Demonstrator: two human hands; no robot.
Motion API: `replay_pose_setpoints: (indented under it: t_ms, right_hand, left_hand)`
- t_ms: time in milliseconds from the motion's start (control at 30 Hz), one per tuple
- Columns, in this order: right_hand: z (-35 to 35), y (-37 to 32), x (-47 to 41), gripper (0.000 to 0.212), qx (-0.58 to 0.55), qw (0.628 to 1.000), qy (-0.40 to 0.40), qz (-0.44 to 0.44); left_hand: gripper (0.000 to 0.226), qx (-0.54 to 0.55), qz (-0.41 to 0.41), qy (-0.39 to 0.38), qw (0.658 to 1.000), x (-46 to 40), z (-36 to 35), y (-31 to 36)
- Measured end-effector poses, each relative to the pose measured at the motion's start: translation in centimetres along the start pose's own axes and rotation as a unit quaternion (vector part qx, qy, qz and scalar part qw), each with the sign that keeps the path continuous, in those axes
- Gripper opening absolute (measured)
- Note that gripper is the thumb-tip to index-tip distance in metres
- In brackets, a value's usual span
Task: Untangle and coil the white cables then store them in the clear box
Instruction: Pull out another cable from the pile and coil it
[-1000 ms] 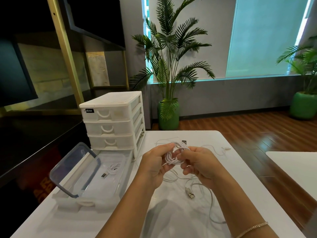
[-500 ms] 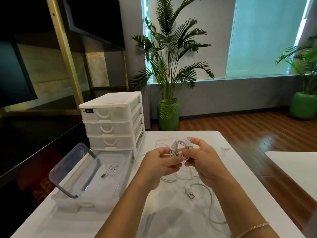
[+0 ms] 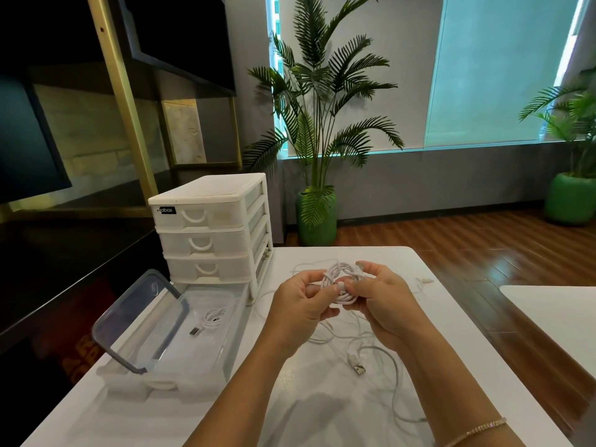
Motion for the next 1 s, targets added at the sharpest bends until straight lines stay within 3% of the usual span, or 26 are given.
replay_pose_setpoints:
  t_ms: [267, 367, 567, 800, 1000]
  right_hand:
    - [0.3, 0.1, -0.2, 0.04, -0.021, 1.0, -0.001, -0.006]
    - [0.2, 0.1, -0.1, 0.048, 0.033, 0.999, -0.007, 0.015]
    - [-0.1, 0.3, 0.0, 0.055, 0.092, 0.995, 0.008, 0.042]
    - [-0.1, 0.9, -0.1, 0.055, 0.121, 0.989, 0.047, 0.07]
    - [0.3, 1.1, 0.0, 0.056, 0.189, 0.977, 0.057, 0.081]
  left_hand:
    - [0.013, 0.078, 0.028, -0.016, 0.996, 0.0, -0.7, -0.1]
    - [0.023, 0.095, 0.027, 0.013, 0.995, 0.0, -0.7, 0.1]
    - [0.015, 0.122, 0.002, 0.043, 0.992, 0.1, -0.5, 0.2]
    - [0.013, 0.086, -0.004, 0.055, 0.995, -0.1, -0.5, 0.2]
    - [0.009, -0.026, -0.006, 0.083, 0.996, -0.7, 0.3, -0.4]
Point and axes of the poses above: each hand's wrist, its own x-axis away from the middle knuckle, its own z-axis out of the back of the hand, y = z × x, the point moved 2 cm from there along -x, towards the middle knuckle, and after that the axes turned 15 degrees about z, right-handed, at the moved point
